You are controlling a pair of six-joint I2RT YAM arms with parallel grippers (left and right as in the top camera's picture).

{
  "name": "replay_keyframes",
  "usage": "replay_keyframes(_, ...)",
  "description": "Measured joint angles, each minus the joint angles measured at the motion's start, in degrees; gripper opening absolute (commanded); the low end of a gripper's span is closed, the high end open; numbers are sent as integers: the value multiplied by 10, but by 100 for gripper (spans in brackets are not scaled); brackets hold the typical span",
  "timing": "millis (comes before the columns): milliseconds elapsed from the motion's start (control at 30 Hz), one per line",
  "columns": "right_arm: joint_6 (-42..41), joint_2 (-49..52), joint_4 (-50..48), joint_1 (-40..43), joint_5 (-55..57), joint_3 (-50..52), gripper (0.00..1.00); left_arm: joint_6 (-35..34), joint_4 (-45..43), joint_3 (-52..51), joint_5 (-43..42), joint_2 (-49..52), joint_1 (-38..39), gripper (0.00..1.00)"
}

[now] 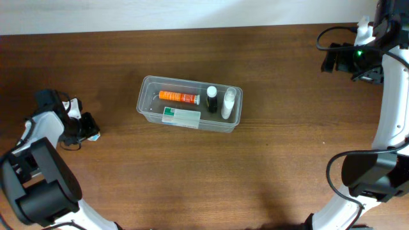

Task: Pack container
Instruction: 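Grasp the small orange-lidded jar with the left gripper, then carry the jar into the container's left end and release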

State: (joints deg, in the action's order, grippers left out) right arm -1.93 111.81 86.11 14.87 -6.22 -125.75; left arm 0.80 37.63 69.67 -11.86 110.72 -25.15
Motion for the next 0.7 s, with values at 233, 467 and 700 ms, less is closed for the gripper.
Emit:
replay_keyframes(233, 0, 0, 0, 0, 0, 0, 98, 20, 95, 126, -28, 5, 36, 33)
replay_keyframes(467, 0, 0, 0, 0, 0, 0, 98, 70, 176, 280, -38, 6, 124, 34)
replay_keyframes(700, 0, 0, 0, 0, 0, 0, 98, 121, 185, 360, -40, 6, 235, 34)
